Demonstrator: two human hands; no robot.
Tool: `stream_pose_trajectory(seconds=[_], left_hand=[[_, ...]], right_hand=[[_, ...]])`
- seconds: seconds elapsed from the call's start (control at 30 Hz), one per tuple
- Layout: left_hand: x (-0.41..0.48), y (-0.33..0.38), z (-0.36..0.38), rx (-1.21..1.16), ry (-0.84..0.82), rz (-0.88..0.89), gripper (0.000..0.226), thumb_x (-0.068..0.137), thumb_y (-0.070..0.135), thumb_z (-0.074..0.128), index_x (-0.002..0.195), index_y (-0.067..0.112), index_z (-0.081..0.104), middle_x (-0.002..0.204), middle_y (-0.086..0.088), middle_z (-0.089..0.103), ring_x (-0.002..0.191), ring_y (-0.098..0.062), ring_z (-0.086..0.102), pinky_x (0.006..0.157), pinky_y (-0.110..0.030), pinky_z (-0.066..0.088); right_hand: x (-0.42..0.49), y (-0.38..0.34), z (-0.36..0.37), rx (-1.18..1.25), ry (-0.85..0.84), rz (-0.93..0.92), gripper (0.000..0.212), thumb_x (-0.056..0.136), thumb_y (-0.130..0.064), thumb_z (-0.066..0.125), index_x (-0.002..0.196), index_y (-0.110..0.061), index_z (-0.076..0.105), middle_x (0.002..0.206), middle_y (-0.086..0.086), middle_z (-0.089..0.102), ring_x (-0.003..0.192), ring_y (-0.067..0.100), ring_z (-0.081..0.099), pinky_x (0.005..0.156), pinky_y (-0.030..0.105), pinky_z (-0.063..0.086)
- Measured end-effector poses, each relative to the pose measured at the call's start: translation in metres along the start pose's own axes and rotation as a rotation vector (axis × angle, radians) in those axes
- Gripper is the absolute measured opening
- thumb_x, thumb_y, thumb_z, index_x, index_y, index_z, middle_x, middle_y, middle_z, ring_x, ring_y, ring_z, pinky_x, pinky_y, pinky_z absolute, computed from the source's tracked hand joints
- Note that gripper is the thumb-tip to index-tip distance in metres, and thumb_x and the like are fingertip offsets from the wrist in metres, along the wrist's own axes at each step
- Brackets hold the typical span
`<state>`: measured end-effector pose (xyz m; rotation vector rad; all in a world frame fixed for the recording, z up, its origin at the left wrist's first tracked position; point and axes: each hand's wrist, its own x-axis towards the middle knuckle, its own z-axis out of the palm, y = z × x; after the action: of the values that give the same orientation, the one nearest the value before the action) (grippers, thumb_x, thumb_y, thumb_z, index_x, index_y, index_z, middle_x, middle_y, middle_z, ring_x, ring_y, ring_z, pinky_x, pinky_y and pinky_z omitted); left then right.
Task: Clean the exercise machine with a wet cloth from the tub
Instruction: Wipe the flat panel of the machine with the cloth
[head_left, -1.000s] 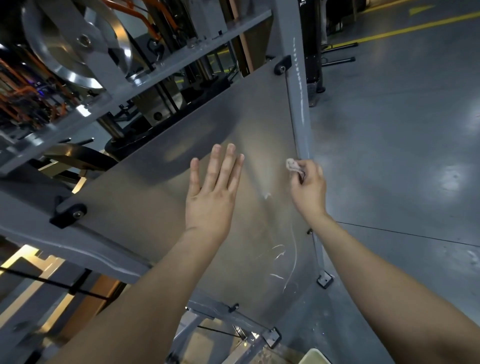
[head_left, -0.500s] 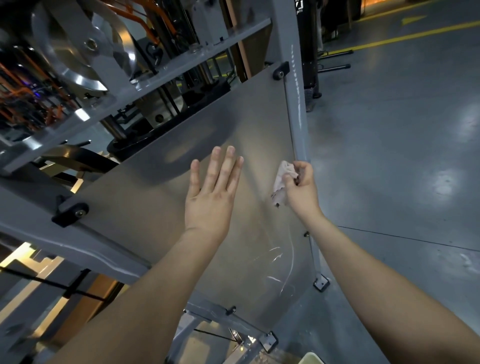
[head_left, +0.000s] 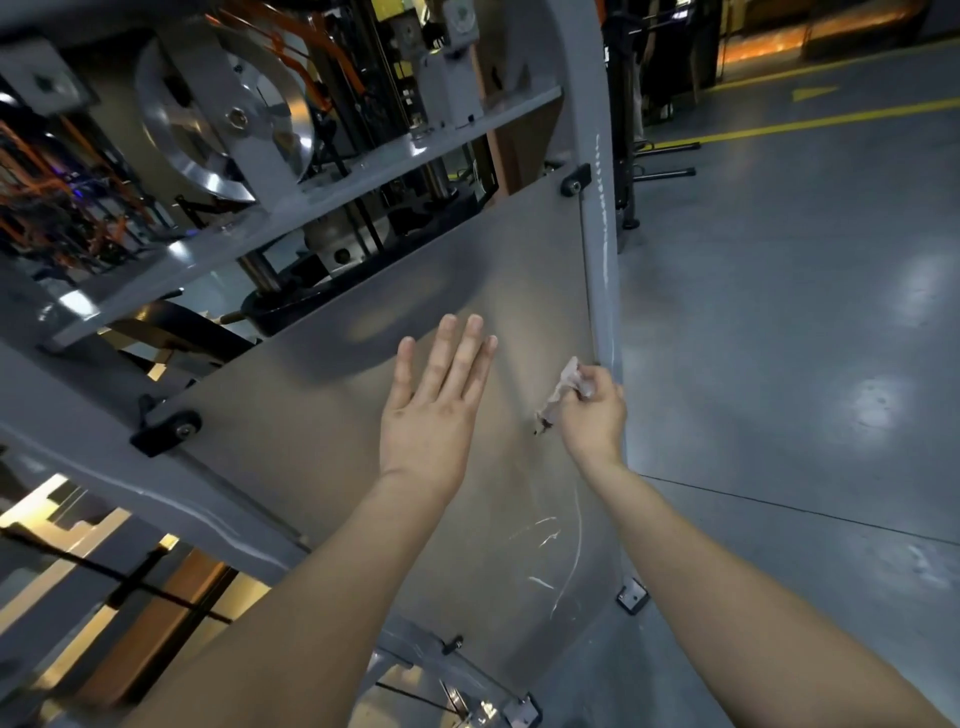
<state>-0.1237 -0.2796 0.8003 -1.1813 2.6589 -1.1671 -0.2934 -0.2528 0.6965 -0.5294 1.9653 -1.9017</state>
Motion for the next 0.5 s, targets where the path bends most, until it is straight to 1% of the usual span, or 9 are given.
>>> stream_pose_trajectory(seconds=[0.1, 0.13, 0.2, 0.23, 0.33, 0.37, 0.43, 0.47, 0.5], left_hand=[[0.000, 0.000, 0.001, -0.013, 0.007, -0.002, 0.108, 0.099, 0.026, 0.060, 0.155, 0.015, -0.032, 0.158, -0.008, -0.045, 0.137, -0.033, -0.051, 0.111, -0.060, -0.031], [0.000, 0.000, 0.001, -0.011, 0.008, -0.002, 0.109, 0.099, 0.026, 0.060, 0.155, 0.015, -0.032, 0.159, -0.008, -0.044, 0.138, -0.032, -0.050, 0.112, -0.061, -0.030], [0.000, -0.001, 0.001, -0.012, 0.002, 0.005, 0.110, 0.098, 0.026, 0.061, 0.156, 0.015, -0.031, 0.159, -0.008, -0.043, 0.138, -0.032, -0.049, 0.113, -0.061, -0.028], [0.000, -0.001, 0.001, -0.015, 0.003, 0.004, 0.109, 0.098, 0.026, 0.062, 0.156, 0.015, -0.031, 0.160, -0.008, -0.043, 0.138, -0.032, -0.050, 0.113, -0.060, -0.028], [0.000, -0.001, 0.002, -0.008, 0.007, 0.004, 0.106, 0.099, 0.027, 0.059, 0.156, 0.016, -0.030, 0.160, -0.008, -0.042, 0.137, -0.032, -0.051, 0.112, -0.060, -0.029], [0.001, -0.001, 0.002, -0.007, 0.006, 0.009, 0.105, 0.100, 0.027, 0.058, 0.156, 0.015, -0.030, 0.160, -0.008, -0.041, 0.137, -0.032, -0.051, 0.112, -0.061, -0.029], [0.000, -0.001, 0.002, -0.005, 0.012, 0.012, 0.103, 0.101, 0.027, 0.056, 0.156, 0.014, -0.030, 0.161, -0.008, -0.040, 0.138, -0.032, -0.049, 0.113, -0.061, -0.027], [0.000, -0.001, 0.002, 0.004, 0.017, 0.011, 0.103, 0.101, 0.028, 0.056, 0.156, 0.014, -0.029, 0.161, -0.009, -0.040, 0.139, -0.033, -0.048, 0.114, -0.061, -0.026], [0.000, -0.001, 0.003, 0.016, 0.023, 0.013, 0.103, 0.101, 0.028, 0.056, 0.156, 0.012, -0.029, 0.162, -0.009, -0.039, 0.141, -0.033, -0.046, 0.115, -0.061, -0.024]], right_hand=[[0.002, -0.008, -0.003, 0.130, 0.005, 0.001, 0.023, 0.097, -0.003, 0.057, 0.110, -0.022, 0.057, 0.097, -0.010, 0.064, 0.072, -0.010, 0.062, 0.059, 0.002, 0.040], [0.003, -0.009, -0.003, 0.123, 0.006, -0.007, 0.024, 0.097, -0.005, 0.057, 0.106, -0.027, 0.056, 0.095, -0.010, 0.064, 0.070, -0.007, 0.062, 0.058, 0.004, 0.041], [0.004, -0.004, -0.001, 0.064, 0.015, 0.004, 0.024, 0.098, -0.006, 0.055, 0.095, -0.030, 0.056, 0.099, 0.003, 0.064, 0.060, -0.002, 0.060, 0.049, 0.006, 0.040], [0.004, -0.001, 0.001, 0.034, 0.026, 0.022, 0.021, 0.098, -0.006, 0.054, 0.092, -0.025, 0.057, 0.101, 0.011, 0.063, 0.053, 0.000, 0.058, 0.045, 0.008, 0.039], [0.004, -0.005, 0.010, 0.076, 0.075, 0.036, 0.008, 0.099, -0.007, 0.054, 0.092, -0.011, 0.056, 0.085, 0.018, 0.064, 0.046, 0.002, 0.056, 0.040, 0.014, 0.041], [0.004, -0.006, 0.014, 0.096, 0.099, 0.027, 0.008, 0.098, -0.010, 0.054, 0.091, -0.014, 0.056, 0.082, 0.017, 0.065, 0.046, 0.003, 0.057, 0.043, 0.017, 0.046], [-0.002, -0.003, 0.026, 0.080, 0.126, -0.039, 0.013, 0.094, -0.011, 0.055, 0.090, -0.023, 0.061, 0.094, 0.014, 0.065, 0.063, 0.010, 0.064, 0.063, 0.026, 0.057], [-0.012, 0.001, 0.030, 0.056, 0.102, -0.101, 0.018, 0.092, -0.005, 0.056, 0.093, -0.021, 0.065, 0.102, 0.010, 0.062, 0.074, 0.009, 0.063, 0.075, 0.029, 0.056], [-0.024, 0.006, 0.034, 0.034, 0.050, -0.194, 0.024, 0.089, 0.003, 0.057, 0.098, -0.015, 0.069, 0.105, 0.006, 0.057, 0.083, 0.004, 0.060, 0.083, 0.025, 0.053]])
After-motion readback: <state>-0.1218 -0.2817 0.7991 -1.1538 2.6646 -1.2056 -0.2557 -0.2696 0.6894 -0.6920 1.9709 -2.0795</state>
